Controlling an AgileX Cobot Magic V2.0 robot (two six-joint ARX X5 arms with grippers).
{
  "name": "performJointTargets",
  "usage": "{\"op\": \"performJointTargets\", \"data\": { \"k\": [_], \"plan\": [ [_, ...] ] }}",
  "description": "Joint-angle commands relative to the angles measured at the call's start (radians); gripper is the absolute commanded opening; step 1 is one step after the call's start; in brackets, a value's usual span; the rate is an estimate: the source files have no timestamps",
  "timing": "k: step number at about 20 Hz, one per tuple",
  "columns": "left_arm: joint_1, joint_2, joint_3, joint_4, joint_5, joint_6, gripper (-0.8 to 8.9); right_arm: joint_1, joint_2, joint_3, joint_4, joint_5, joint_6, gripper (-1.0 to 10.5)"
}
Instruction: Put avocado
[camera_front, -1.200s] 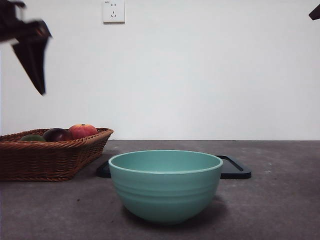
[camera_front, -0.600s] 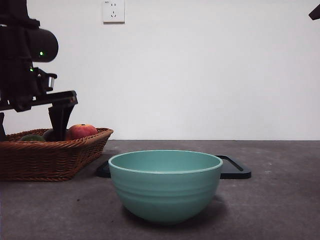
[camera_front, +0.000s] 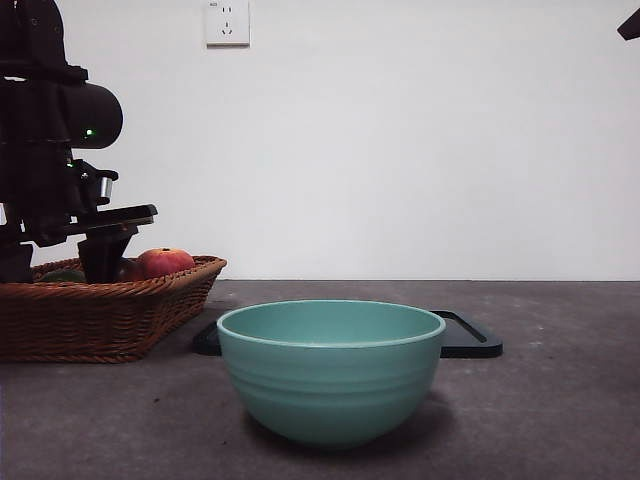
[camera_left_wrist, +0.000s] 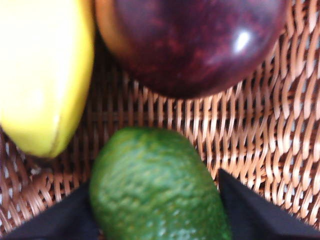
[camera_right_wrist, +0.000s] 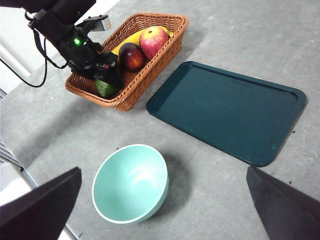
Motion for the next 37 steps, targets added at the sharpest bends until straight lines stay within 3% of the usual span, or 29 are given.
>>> {"op": "performJointTargets", "data": {
  "k": [1, 11, 15, 19, 27, 37],
  "plan": [
    [-0.001, 0.024, 0.037, -0.009, 0.016, -0.004, 2.09, 0.005, 0.005, 0.017, 0.009, 0.0, -0.001, 6.1],
    [-0.042, -0.142, 0.204, -0.181, 0.025, 0.03, 2.08, 0.005, 0.005, 0.017, 0.009, 0.001, -0.001, 6.1],
    [-0.132, -0.225, 0.204, -0.272, 0.071, 0.051, 2.08, 0.005, 0.005, 0.017, 0.01, 0.001, -0.001, 6.1],
    [-0.291, -0.244, 0.204, -0.34, 0.096, 0.073, 2.08, 0.005, 0.006, 0.017, 0.009, 0.001, 0.0, 6.1],
    [-0.608, -0.238, 0.202, -0.257, 0.096, 0.064, 2.08, 0.005, 0.005, 0.017, 0.008, 0.001, 0.018, 6.1],
    [-0.732, -0.074, 0.202, -0.194, 0.094, 0.04, 2.07, 0.005, 0.005, 0.017, 0.008, 0.001, 0.018, 6.1]
  ]
}}
